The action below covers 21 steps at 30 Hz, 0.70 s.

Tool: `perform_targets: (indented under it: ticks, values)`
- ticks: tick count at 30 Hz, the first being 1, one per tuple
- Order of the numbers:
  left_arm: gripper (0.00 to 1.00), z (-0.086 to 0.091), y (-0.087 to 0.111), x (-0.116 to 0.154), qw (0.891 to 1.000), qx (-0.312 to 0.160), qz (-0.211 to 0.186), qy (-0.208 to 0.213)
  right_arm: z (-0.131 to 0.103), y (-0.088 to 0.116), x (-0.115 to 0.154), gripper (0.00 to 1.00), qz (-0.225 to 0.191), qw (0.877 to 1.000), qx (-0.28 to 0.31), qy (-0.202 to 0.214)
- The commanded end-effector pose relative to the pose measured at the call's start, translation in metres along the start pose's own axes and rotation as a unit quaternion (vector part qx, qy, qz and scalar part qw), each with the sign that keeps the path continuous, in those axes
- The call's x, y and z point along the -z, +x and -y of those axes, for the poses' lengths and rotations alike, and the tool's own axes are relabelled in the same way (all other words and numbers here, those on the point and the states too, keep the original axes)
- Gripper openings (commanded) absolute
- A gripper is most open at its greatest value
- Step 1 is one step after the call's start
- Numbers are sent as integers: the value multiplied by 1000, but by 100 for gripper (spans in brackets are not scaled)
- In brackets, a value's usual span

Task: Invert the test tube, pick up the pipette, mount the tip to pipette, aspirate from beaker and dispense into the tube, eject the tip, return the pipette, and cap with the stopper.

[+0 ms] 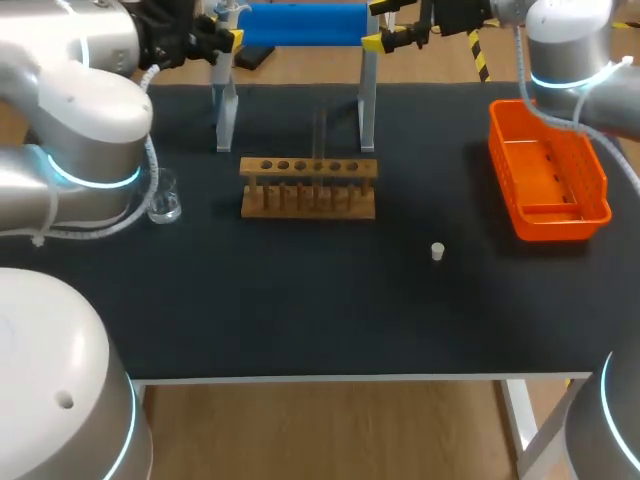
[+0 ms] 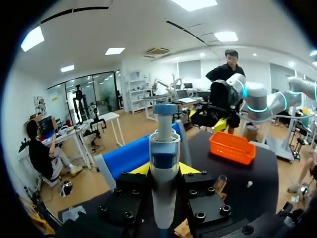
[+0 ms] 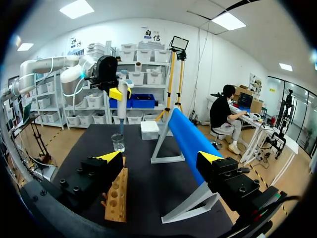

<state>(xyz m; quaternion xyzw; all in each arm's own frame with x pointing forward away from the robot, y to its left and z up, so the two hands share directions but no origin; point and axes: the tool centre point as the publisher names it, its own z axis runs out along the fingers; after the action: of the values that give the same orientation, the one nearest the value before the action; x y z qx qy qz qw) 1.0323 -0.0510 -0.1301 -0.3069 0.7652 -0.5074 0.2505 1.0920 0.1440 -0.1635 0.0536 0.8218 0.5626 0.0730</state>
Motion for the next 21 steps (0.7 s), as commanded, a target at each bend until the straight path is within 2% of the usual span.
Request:
perform_targets:
  ticks: [1, 9, 21]
  values:
    - [0, 0, -2, -12, 999, 7, 37, -14, 0, -1, 1, 100, -2, 1000, 0, 1]
    - [0, -3, -12, -22, 997, 20, 70, -26, 0, -1, 1, 100, -2, 1000, 0, 1]
    - [0, 1, -29, -43, 994, 35, 95, -33, 0, -1, 1, 100, -2, 1000, 0, 1]
